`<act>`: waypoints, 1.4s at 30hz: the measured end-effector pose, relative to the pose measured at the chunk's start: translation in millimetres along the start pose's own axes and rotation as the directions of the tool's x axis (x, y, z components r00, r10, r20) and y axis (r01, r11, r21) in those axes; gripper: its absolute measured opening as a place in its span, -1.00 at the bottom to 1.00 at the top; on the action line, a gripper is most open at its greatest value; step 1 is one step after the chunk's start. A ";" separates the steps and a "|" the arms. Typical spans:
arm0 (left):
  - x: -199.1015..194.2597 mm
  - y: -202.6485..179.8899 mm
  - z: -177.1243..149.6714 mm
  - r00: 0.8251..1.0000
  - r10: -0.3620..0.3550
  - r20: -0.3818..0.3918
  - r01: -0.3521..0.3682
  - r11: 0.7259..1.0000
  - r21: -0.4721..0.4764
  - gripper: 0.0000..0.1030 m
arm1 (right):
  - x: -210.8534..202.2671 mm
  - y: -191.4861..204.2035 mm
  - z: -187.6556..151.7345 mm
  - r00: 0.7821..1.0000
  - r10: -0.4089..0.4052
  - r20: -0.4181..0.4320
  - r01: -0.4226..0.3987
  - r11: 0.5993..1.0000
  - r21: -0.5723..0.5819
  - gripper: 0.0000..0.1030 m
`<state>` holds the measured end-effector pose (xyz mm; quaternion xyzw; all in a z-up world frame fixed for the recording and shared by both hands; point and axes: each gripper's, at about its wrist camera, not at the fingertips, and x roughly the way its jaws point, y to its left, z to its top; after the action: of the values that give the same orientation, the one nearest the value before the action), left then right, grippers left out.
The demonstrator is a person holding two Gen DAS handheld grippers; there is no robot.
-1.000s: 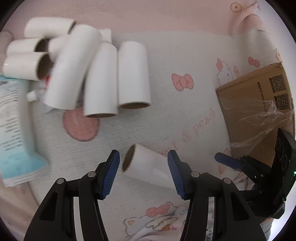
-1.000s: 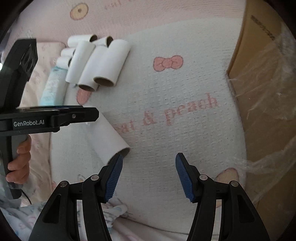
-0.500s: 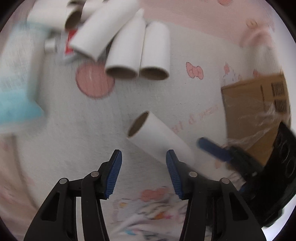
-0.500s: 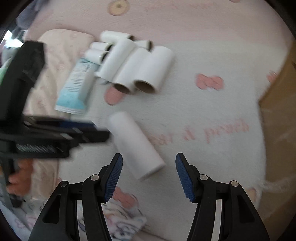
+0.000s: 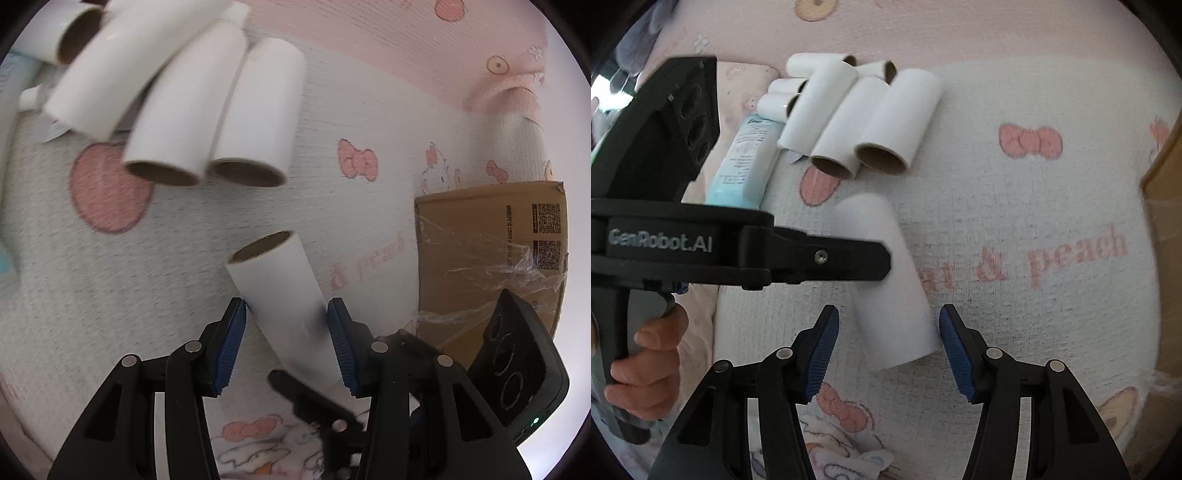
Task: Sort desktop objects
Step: 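Close the left gripper on the white tube and lift it, then carry the held white tube with the left gripper into the cardboard box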
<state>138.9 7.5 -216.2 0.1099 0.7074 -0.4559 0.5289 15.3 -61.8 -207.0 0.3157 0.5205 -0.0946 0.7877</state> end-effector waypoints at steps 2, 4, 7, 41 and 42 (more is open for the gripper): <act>5.7 -1.5 1.6 1.000 -0.020 -0.004 0.020 1.000 -0.011 -0.04 | 3.0 -1.8 -1.0 1.000 0.000 -0.004 0.000 1.000 0.004 0.04; 12.4 -0.9 3.0 0.999 -0.040 -0.016 0.040 0.999 -0.034 -0.03 | 5.5 -3.6 -1.5 1.000 0.006 -0.003 -0.006 1.000 0.013 0.04; 21.1 -2.1 4.1 0.998 -0.059 -0.037 0.058 0.997 -0.045 -0.03 | 6.6 -7.8 -0.8 1.000 0.025 0.008 -0.025 0.999 0.035 0.04; -65.3 -167.5 -36.2 0.968 -0.090 0.235 -0.043 0.860 0.508 -0.07 | -119.8 5.5 19.3 0.871 -0.010 0.491 -0.019 0.998 0.055 -0.22; -64.5 -173.0 -39.1 0.966 -0.096 0.241 -0.046 0.851 0.523 -0.07 | -124.6 3.7 19.3 0.864 -0.004 0.504 -0.029 0.998 0.059 -0.22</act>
<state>30.1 -38.6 -69.1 0.1804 0.4824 -0.6487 0.5603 -23.2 -92.8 -91.0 0.3085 0.2915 -0.1853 0.8863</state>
